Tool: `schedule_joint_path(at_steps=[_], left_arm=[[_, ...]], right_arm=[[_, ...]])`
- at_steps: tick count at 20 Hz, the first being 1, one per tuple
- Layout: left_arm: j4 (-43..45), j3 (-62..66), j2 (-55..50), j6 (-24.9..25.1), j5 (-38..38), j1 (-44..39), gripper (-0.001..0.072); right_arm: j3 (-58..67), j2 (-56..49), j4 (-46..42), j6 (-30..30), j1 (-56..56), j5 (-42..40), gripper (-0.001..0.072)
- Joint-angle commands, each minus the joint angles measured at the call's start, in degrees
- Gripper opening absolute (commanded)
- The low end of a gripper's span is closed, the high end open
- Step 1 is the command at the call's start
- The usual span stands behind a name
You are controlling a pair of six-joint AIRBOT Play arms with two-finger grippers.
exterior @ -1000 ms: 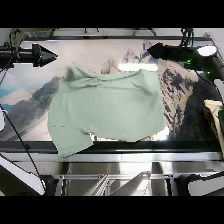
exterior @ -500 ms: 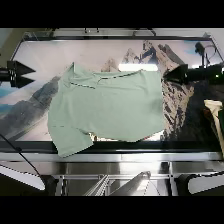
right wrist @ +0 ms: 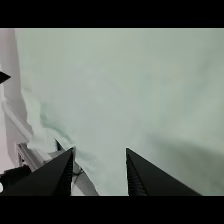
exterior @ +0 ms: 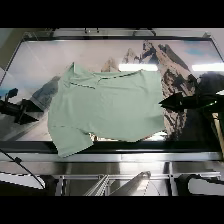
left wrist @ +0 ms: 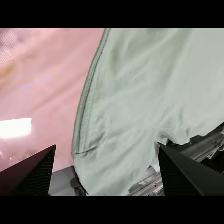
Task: Fold the shirts.
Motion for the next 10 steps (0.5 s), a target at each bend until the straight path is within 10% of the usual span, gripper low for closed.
schedule_joint_path(at_steps=[1, 5, 10], left_arm=[[1.97, -5.51, 0.37, 2.08, 7.37, -3.52, 0.0692], [2.19, -7.45, -1.42, 2.08, 9.66, -7.34, 0.0691], [-0.94, -3.50, -5.68, 5.81, 2.49, -12.02, 0.0020]], right_arm=[[-2.19, 4.11, 0.15, -0.76, -0.11, -1.18, 0.0366], [-2.19, 7.56, 0.07, -0.55, -0.20, -1.16, 0.0366], [-2.19, 8.87, -9.27, 6.84, -0.39, -1.33, 0.0406]])
